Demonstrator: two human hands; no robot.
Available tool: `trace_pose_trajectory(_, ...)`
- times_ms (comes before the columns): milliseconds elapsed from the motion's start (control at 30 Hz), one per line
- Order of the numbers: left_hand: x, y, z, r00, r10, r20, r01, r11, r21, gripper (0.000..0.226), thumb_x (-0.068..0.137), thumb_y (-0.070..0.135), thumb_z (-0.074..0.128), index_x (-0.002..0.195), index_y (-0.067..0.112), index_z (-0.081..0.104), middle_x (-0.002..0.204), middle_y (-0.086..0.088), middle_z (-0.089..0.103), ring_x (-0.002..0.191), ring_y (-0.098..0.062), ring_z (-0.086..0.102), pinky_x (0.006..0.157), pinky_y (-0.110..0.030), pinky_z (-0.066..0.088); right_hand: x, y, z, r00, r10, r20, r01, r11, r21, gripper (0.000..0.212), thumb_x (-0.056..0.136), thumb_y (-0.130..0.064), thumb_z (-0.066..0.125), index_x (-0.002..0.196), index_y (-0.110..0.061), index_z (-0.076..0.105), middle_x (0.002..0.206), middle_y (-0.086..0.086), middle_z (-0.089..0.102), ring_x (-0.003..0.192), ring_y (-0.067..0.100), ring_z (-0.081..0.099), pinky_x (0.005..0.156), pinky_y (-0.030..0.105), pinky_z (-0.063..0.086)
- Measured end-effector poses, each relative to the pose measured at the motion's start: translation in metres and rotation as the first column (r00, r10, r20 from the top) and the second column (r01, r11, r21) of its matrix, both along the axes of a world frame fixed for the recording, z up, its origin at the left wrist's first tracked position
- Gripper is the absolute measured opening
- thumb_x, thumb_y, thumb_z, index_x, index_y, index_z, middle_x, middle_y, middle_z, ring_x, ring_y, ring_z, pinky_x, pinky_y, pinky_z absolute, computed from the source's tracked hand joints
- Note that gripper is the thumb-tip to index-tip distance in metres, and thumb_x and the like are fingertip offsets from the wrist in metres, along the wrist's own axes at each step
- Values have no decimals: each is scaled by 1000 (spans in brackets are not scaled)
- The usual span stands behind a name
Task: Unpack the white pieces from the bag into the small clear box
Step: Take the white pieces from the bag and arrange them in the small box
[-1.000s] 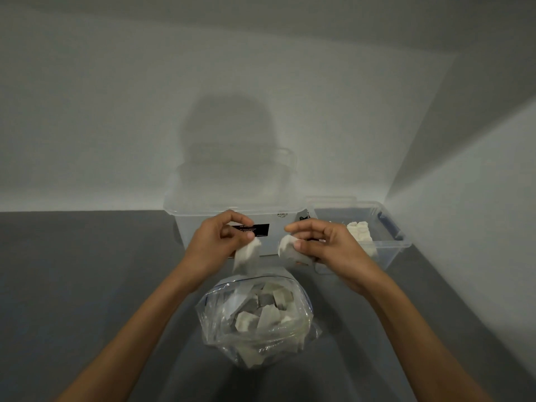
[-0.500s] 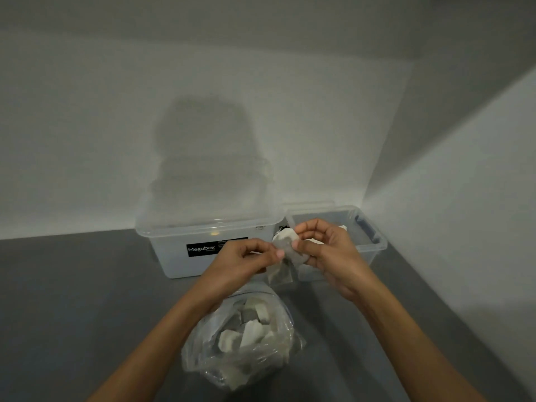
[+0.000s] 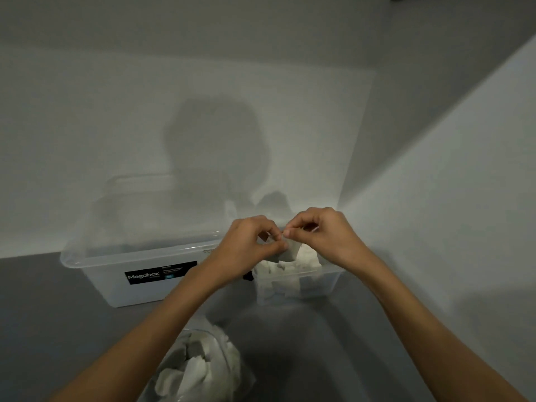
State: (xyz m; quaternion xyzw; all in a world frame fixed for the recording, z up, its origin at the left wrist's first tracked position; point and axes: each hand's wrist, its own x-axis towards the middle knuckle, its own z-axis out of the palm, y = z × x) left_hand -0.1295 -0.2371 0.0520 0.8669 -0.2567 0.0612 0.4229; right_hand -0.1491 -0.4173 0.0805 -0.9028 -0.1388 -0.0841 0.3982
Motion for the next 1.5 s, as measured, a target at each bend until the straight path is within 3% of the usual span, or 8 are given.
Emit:
trace_pose_trajectory(200,42,-37,-5,995,74,-71,-76,997,-34,5,80,24,74,84,20,74,86,9,71,75,-8,65,70,-18,51,51,-49,3,996,24,80,-16,995,-102,6,84,-24,71,85,-22,77,79,-14,70,77,0,63,70,5,44)
trace_pose_trajectory(333,74,-53,-30,971,197,-134,-185,978,99,21,79,11,74,96,17,64,88,2,64,69,-12,61,62,-14,46,85,-68,-19,998,69,12,-65,971,-228,8,87,-17,68,89,-15,75,83,-6,71,77,4,63,69,6,42)
trace_pose_trajectory(500,99,-69,-66,934,188,-304,-61,921,384,18,83,6,65,99,11,62,92,-3,61,79,-16,58,69,-23,50,119,-67,-63,973,131,-190,-197,901,-387,11,88,-6,63,89,-9,73,89,4,70,77,12,60,68,18,41)
trace_pose_trajectory(700,116,-82,-92,872,268,-411,128,684,718,23,89,6,59,111,2,65,112,-13,67,98,-25,66,84,-30,52,140,-43,-108,806,184,-562,-416,852,-318,23,89,3,53,97,-5,72,81,8,66,58,15,58,54,22,49)
trace_pose_trajectory(900,123,-85,-114,963,227,-145,57,354,933,25,89,16,60,114,11,63,124,-4,62,120,-21,54,109,-41,28,154,-18,-146,724,131,-678,-445,839,-314,22,85,-10,67,105,-1,70,90,18,71,73,26,64,68,37,55)
trace_pose_trajectory(1000,123,-82,-120,982,186,-38,-10,246,969,23,90,22,61,111,14,64,124,-1,63,124,-20,51,115,-52,6,159,-11,-156,759,108,-643,-426,829,-363,23,86,-13,67,105,-1,68,89,18,71,58,20,60,52,27,51)
trace_pose_trajectory(1333,120,-77,-139,983,90,161,-168,86,982,22,94,31,53,100,16,68,103,0,71,109,-22,61,113,-59,1,164,-5,-174,759,108,-642,-373,880,-294,27,83,-6,70,108,1,64,92,21,71,62,19,64,61,27,56)
trace_pose_trajectory(1500,116,-70,-122,970,91,226,-240,199,950,19,92,20,55,107,18,66,106,0,69,111,-21,59,113,-58,6,162,-9,-151,792,118,-599,-383,860,-337,8,87,0,58,91,-2,65,79,17,68,67,27,69,58,30,55)
